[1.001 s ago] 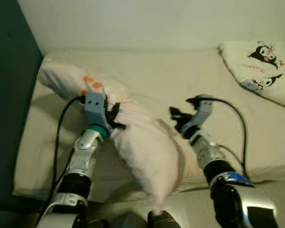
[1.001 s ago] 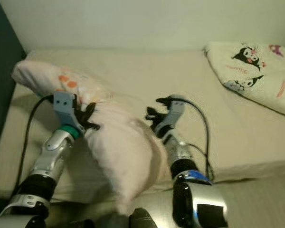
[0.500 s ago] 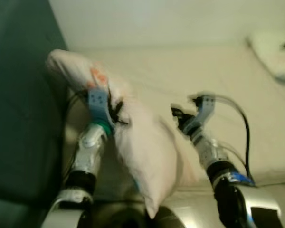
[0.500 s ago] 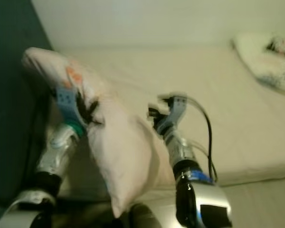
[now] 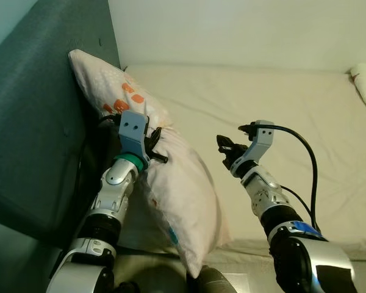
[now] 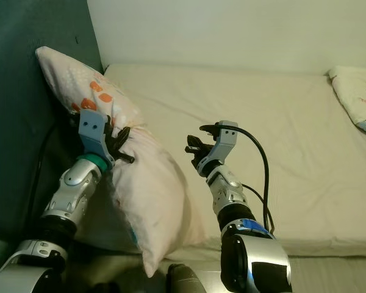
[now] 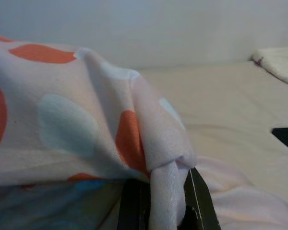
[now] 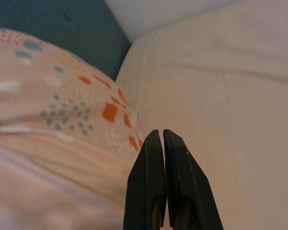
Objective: Clean up the room
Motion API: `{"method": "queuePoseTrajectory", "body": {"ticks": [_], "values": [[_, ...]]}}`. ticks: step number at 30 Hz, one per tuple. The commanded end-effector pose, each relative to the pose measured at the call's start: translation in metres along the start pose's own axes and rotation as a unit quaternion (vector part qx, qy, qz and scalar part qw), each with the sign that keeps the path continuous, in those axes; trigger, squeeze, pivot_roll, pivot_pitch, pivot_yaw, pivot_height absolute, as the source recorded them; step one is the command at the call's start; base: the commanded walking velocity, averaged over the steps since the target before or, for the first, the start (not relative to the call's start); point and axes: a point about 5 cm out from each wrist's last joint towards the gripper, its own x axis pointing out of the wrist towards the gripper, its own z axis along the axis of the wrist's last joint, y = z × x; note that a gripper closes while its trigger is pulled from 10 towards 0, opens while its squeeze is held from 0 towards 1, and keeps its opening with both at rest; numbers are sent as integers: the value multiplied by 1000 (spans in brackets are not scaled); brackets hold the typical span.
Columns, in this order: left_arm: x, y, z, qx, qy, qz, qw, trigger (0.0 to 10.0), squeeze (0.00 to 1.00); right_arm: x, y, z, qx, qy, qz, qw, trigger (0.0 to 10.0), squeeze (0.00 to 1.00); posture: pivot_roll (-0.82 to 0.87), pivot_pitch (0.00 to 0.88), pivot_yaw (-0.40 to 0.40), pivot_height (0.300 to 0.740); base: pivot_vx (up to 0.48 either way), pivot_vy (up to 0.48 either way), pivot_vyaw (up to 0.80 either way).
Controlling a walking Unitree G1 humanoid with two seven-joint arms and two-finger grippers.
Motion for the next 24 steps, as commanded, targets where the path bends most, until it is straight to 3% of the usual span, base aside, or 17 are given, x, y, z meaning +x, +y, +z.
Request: {"method": "queuePoseTrajectory", "body": {"ticks": [1, 3, 5, 6, 7, 8, 9, 10, 11, 12, 13, 14, 15, 16, 20, 24], "values": [[4, -8, 16, 10, -49, -24, 998, 10000, 0, -4, -5, -4, 6, 4, -10, 1000, 10000, 0, -147, 0, 38, 740, 0, 0, 0], [5, -11, 19, 12, -61, -38, 997, 10000, 0, -4, -5, -4, 7, 3, -10, 1000, 10000, 0, -146, 0, 35, 740, 0, 0, 0], [6, -15, 26, 40, -81, -52, 995, 10000, 0, -4, -4, -4, 7, 3, -9, 1000, 10000, 0, -145, 0, 31, 740, 0, 0, 0], [8, -15, 29, 75, -84, -58, 992, 10000, 0, -3, -4, -4, 7, 4, -9, 1000, 10000, 0, -145, 0, 30, 740, 0, 0, 0], [8, -15, 29, 75, -84, -58, 992, 10000, 0, -3, -4, -4, 7, 4, -9, 1000, 10000, 0, -145, 0, 30, 740, 0, 0, 0], [12, -13, 32, 140, -83, -60, 985, 10000, 0, -3, -3, -5, 3, 10, -7, 1000, 10000, 0, -146, 0, 30, 740, 0, 0, 0], [12, -13, 32, 140, -83, -60, 985, 10000, 0, -3, -3, -5, 3, 10, -7, 1000, 10000, 0, -146, 0, 30, 740, 0, 0, 0], [14, -11, 35, 185, -82, -62, 977, 10000, 0, -3, -2, -6, 0, 14, -5, 1000, 10000, 0, -148, 0, 32, 740, 0, 0, 0], [14, -11, 35, 185, -82, -62, 977, 10000, 0, -3, -2, -6, 0, 14, -5, 1000, 10000, 0, -148, 0, 32, 740, 0, 0, 0], [17, -7, 37, 259, -77, -59, 961, 10000, 0, -3, -1, -7, -1, 18, -4, 1000, 10000, 0, -152, 0, 35, 740, 0, 0, -800], [21, -2, 41, 339, -71, -54, 937, 10000, 0, -3, -1, -9, -1, 20, -5, 1000, 10000, 0, -156, 0, 39, 740, 0, 0, -800], [23, 3, 44, 393, -70, -48, 916, 10000, 0, -4, -2, -9, 0, 21, -5, 1000, 10000, 0, -156, 0, 39, 740, 0, 0, -800], [23, 3, 44, 393, -70, -48, 916, 10000, 0, -4, -2, -9, 0, 21, -5, 1000, 10000, 0, -156, 0, 39, 740, 0, 0, -800], [27, 9, 50, 434, -72, -32, 897, 10000, 0, -5, -3, -9, 5, 16, -7, 1000, 10000, 0, -168, 0, 51, 740, 0, 0, -800], [38, 14, 71, 474, -95, 9, 876, 10000, 0, -10, -9, -10, 4, 9, -16, 1000, 10000, 0, -183, 0, 63, 740, 0, 0, -200], [41, 12, 73, 480, -96, 16, 872, 10000, 0, -11, -10, -11, 3, 9, -17, 1000, 10000, 0, -192, 0, 70, 740, 0, 0, 0]]}}
